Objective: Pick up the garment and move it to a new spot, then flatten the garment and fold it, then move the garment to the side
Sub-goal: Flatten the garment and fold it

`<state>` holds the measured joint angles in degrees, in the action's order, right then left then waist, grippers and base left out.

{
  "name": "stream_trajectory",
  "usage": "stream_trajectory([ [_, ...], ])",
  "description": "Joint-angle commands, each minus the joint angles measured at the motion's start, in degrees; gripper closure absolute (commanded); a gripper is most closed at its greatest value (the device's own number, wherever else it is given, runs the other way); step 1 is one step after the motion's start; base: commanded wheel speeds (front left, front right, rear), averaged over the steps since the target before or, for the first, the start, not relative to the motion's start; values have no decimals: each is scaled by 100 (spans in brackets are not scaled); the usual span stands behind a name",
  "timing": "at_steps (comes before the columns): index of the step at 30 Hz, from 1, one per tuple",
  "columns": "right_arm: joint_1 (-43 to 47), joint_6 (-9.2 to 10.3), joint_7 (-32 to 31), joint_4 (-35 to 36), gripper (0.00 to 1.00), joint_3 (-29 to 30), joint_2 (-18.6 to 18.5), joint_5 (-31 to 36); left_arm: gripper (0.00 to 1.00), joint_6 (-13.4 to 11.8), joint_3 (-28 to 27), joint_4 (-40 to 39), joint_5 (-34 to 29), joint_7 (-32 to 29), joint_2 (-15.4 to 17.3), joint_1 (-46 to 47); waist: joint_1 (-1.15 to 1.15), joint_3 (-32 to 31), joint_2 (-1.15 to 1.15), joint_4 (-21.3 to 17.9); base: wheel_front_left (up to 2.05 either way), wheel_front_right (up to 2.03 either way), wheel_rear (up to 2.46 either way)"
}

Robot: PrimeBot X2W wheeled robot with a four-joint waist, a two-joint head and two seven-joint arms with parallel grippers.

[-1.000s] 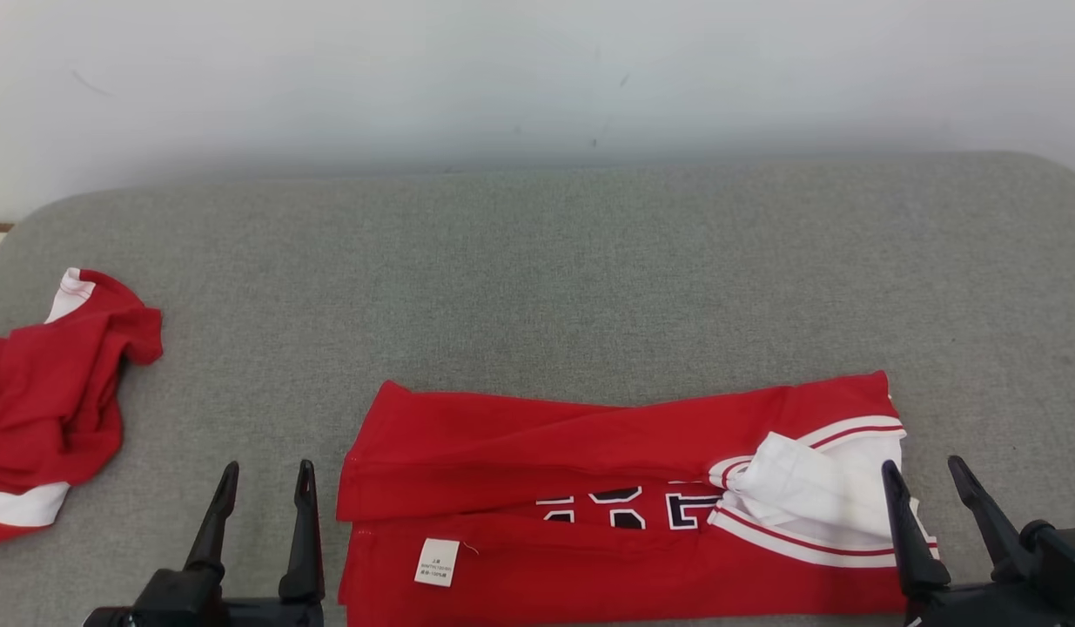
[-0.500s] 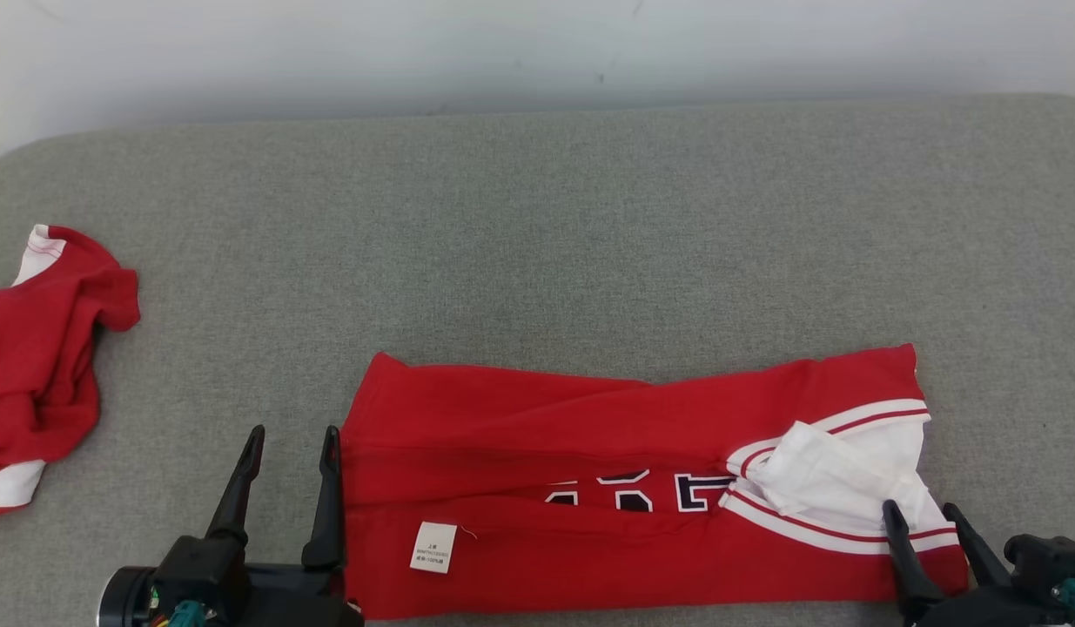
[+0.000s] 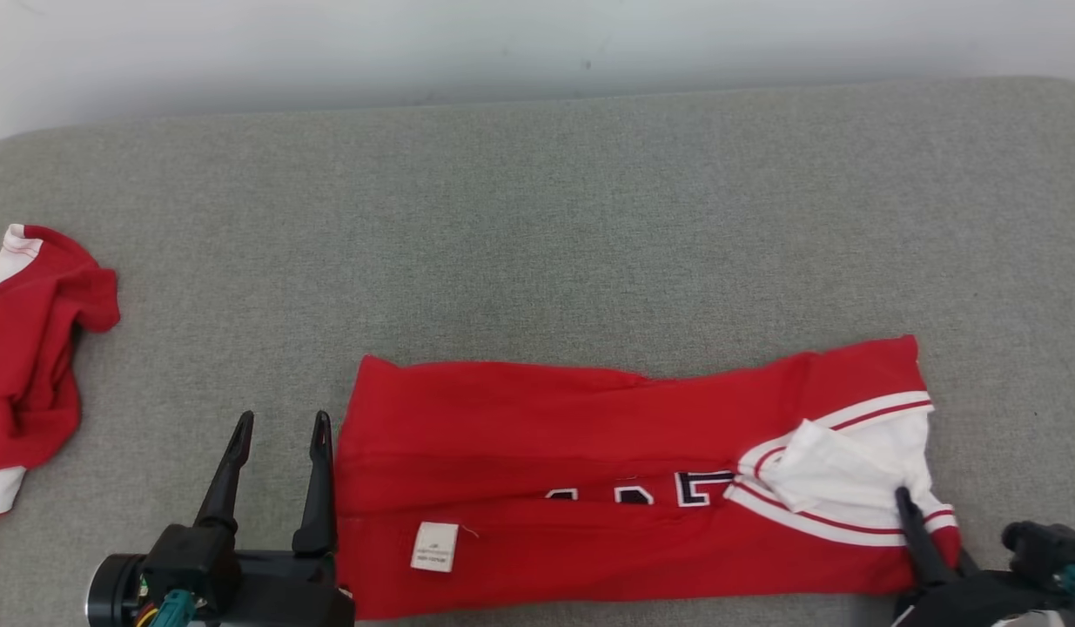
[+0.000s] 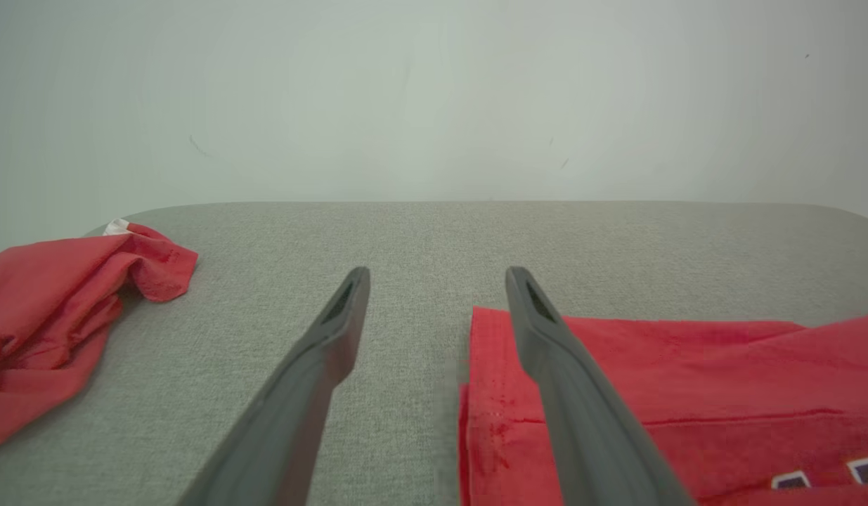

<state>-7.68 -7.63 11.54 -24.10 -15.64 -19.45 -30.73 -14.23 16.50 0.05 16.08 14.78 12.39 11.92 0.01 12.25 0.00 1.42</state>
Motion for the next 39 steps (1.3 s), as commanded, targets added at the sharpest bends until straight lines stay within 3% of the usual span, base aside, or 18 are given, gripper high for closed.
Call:
stream_trajectory([
  [1,86,26,41,-75,100,128,-156,-64,0,-20,-31,-7,-2,40,4,-30,-1,6,0,-34,0,0,0],
  [12,-84,19,247,-121,100,958,-602,22,0,37,-110,-12,-25,40,-66,-14,-1,-19,0,-179,0,0,0],
  [18,-24,18,125,955,100,759,-455,486,0,33,-164,-34,-55,40,-106,-91,-1,-84,0,-249,0,0,0],
  [28,407,17,-940,3282,100,-239,-54,989,0,90,-165,-36,-100,40,-193,-108,-1,-123,0,-262,0,0,0],
  [39,196,17,-1302,3600,100,-1706,142,735,0,198,-152,15,-116,40,-267,-25,-1,-87,0,-61,0,0,0],
])
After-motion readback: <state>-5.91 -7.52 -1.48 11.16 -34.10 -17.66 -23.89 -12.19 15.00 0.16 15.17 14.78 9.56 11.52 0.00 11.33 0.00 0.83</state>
